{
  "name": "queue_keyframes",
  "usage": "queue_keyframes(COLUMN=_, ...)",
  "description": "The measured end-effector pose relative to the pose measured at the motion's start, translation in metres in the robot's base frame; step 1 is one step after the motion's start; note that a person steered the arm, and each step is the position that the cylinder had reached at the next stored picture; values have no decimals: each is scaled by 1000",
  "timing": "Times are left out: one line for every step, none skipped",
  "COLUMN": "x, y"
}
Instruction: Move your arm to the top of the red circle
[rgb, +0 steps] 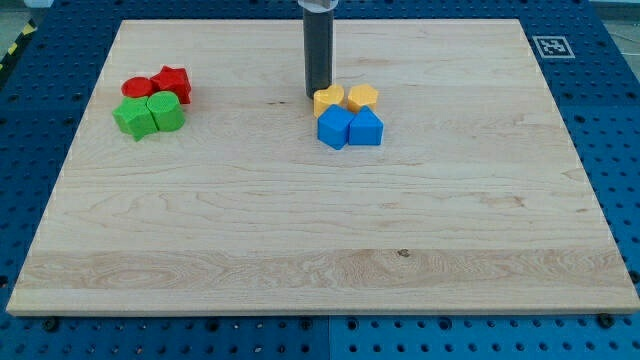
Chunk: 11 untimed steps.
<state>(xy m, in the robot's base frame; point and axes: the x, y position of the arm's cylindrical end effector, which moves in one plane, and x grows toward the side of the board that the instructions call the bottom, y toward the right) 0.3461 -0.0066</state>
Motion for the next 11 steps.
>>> queue_keyframes(x=0, y=-5)
queue_keyframes(x=-1, y=-42)
queue_keyframes(x=-2, y=-82)
queue_keyframes(x=-2, y=-87)
queue_keyframes(x=-8, y=-95)
queue_keyframes(x=-40, y=-109)
queue_keyframes(x=-57, y=-124)
queue_keyframes(x=-62, y=-170)
queue_keyframes(x=-71, y=-236)
queue_keyframes(x=-70, y=-255)
queue_keyframes(x=-44, y=-255)
